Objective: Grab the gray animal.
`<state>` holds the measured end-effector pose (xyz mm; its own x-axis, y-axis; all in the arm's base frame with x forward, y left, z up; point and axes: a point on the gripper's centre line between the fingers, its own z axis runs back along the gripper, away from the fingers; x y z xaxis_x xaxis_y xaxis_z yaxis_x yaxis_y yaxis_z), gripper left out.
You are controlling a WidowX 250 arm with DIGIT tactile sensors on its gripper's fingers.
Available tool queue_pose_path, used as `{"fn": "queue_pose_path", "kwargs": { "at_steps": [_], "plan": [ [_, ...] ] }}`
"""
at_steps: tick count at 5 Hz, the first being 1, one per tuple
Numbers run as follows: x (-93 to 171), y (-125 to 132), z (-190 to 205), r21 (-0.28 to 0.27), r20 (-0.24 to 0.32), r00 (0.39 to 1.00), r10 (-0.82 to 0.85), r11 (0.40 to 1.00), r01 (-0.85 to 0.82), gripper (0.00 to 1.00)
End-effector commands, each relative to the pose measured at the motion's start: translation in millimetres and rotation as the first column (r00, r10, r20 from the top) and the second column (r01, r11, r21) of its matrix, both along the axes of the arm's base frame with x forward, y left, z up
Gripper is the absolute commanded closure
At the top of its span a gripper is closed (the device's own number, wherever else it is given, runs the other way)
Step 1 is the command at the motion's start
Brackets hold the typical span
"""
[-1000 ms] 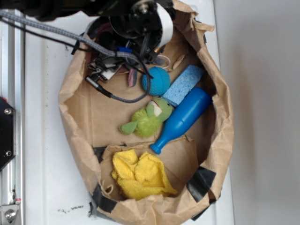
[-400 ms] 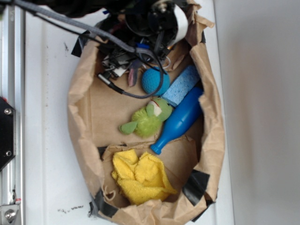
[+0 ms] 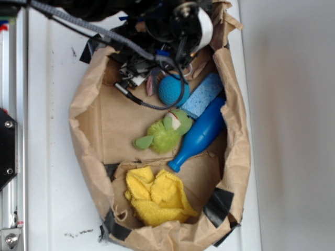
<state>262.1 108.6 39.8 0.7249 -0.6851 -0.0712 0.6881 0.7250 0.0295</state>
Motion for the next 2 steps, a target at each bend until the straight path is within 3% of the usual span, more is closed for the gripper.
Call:
{"fn": "queue_pose_path", "kwargs": {
  "at_steps": [1,2],
  "plan": [
    [-22.9,-4.7,-24.1,0.002,-0.01,0.999,-0.034,0.999,0.034,0.0],
    [-30.5,-6.0,-25.7,-0.009,-0.007,1.0,-0.022,1.0,0.022,0.48]
  ]
}}
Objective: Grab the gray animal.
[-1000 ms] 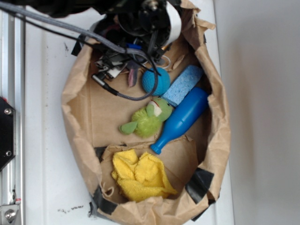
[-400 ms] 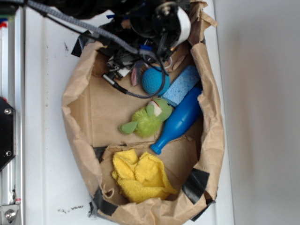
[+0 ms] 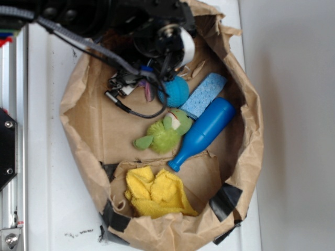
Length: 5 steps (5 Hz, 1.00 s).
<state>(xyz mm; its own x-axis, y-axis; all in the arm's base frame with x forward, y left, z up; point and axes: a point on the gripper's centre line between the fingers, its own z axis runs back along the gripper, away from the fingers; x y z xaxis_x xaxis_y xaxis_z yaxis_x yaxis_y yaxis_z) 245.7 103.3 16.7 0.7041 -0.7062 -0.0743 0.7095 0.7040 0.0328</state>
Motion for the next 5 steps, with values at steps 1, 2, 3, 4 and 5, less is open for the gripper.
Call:
{"fn": "queue_pose_path", "kwargs": {
  "at_steps": [1,2,3,4,5],
  "plan": [
    [-10.9,-1.2,3.5,-0.022,0.0,1.0,0.013,1.0,-0.013,1.0],
    [-6.7,1.6,12.9,-0.033,0.006,1.0,0.019,0.999,-0.019,1.0],
    [-7.1,0.8,62.3,-0.105,0.066,0.995,0.08,0.992,-0.072,1.0],
    [0.4,-33.9,111.9,-0.123,0.164,0.969,0.186,0.978,-0.167,1.0],
    [16.4,-60.6,163.6,-0.171,0.215,0.922,0.321,0.942,-0.288,1.0]
  ]
}}
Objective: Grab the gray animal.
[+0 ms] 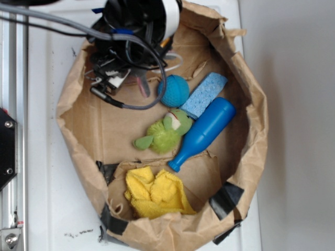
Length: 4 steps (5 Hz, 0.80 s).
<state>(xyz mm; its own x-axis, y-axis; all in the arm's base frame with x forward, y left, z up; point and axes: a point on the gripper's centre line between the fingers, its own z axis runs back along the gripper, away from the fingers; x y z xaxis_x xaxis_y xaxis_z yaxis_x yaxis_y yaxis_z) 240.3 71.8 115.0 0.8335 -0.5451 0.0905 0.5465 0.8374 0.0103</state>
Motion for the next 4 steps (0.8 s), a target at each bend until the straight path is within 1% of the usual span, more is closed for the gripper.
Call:
{"fn": "queue_pose_path", "kwargs": {
  "at_steps": [1,2,3,4],
  "plan": [
    [47.1,-47.2,79.8,-0.002,0.164,0.952,0.258,0.965,-0.261,1.0],
    [65.1,-42.9,75.4,0.033,0.201,0.882,0.426,0.897,-0.441,1.0],
    [66.3,-36.1,73.6,-0.033,0.129,0.877,0.463,0.886,-0.463,1.0],
    [58.5,-36.0,74.9,-0.069,0.111,0.886,0.451,0.893,-0.445,1.0]
  ]
}}
